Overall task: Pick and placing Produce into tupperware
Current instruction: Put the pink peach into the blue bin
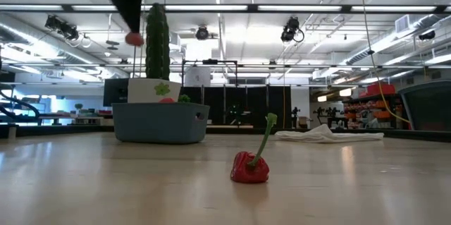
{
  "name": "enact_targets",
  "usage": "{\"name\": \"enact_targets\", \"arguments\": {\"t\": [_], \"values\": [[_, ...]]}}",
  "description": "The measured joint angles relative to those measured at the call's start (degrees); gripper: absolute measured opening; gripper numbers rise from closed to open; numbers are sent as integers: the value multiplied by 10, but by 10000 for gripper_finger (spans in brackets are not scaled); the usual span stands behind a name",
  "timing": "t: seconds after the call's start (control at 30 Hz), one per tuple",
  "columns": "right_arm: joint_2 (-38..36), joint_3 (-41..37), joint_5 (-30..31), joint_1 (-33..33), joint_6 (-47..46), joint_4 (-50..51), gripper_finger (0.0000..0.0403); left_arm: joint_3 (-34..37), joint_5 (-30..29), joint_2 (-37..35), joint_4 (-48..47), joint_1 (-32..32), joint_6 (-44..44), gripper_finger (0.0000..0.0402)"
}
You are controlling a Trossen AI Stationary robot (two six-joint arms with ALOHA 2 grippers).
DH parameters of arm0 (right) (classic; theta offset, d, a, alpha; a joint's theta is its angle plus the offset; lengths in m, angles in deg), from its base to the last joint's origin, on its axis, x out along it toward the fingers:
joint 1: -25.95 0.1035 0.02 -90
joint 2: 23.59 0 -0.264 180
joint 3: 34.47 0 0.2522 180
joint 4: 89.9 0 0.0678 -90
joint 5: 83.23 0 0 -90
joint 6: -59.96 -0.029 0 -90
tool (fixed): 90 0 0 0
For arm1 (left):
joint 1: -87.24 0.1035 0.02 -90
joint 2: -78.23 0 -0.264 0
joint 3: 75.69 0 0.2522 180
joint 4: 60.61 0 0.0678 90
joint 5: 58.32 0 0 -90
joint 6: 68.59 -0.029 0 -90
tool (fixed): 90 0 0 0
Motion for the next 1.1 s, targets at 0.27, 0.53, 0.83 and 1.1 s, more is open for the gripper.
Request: {"name": "enact_targets", "arguments": {"t": [0.27,0.53,0.83,1.1], "values": [[0,0,8,5,-12,-1,124,265,0,-125,279,19,9,2],[0,0,11,5,-20,-3,124,381,0,-135,377,31,20,6],[0,0,33,4,-19,-4,124,385,0,-134,388,31,16,14],[0,0,34,4,-17,-4,124,385,14,-134,392,30,16,26]]}}
